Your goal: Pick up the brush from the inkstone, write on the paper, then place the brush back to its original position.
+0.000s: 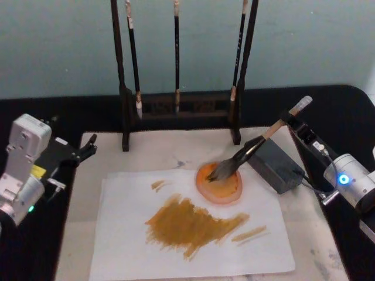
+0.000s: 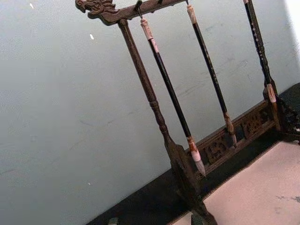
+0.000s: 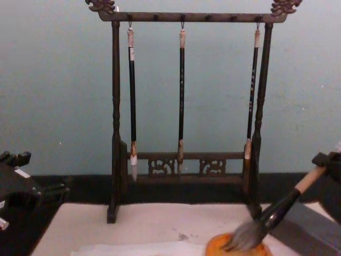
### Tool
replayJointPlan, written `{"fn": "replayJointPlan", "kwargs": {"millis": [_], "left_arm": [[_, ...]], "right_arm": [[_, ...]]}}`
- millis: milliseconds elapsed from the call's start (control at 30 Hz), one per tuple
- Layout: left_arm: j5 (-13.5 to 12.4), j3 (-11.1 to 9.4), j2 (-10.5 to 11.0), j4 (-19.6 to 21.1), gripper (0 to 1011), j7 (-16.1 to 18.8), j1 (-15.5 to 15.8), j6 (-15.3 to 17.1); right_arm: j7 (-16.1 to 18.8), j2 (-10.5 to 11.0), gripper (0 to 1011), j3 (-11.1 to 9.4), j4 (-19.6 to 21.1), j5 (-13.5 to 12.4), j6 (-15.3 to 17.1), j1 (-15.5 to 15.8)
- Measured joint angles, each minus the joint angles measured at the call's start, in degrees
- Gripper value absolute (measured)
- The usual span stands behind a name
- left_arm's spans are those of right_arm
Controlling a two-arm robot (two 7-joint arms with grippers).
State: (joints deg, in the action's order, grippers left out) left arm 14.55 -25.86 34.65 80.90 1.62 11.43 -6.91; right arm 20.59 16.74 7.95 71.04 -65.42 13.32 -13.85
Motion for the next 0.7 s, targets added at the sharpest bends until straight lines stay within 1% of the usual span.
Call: {"fn": "replayJointPlan", "kwargs": {"millis": [500,700], "left_arm": [[0.00,0.00,0.00,0.00,1009,0.00,0.00,0.00],[0.00,0.00,0.00,0.00,1010,0.00,0.00,0.00]], "right_arm": [[-1.00,0.68,168,1.85,-1.35,-1.62,-0.91,-0.62],[-1.01,1.03,168,2.48,-1.57,-1.82,-1.33,-0.84]]}}
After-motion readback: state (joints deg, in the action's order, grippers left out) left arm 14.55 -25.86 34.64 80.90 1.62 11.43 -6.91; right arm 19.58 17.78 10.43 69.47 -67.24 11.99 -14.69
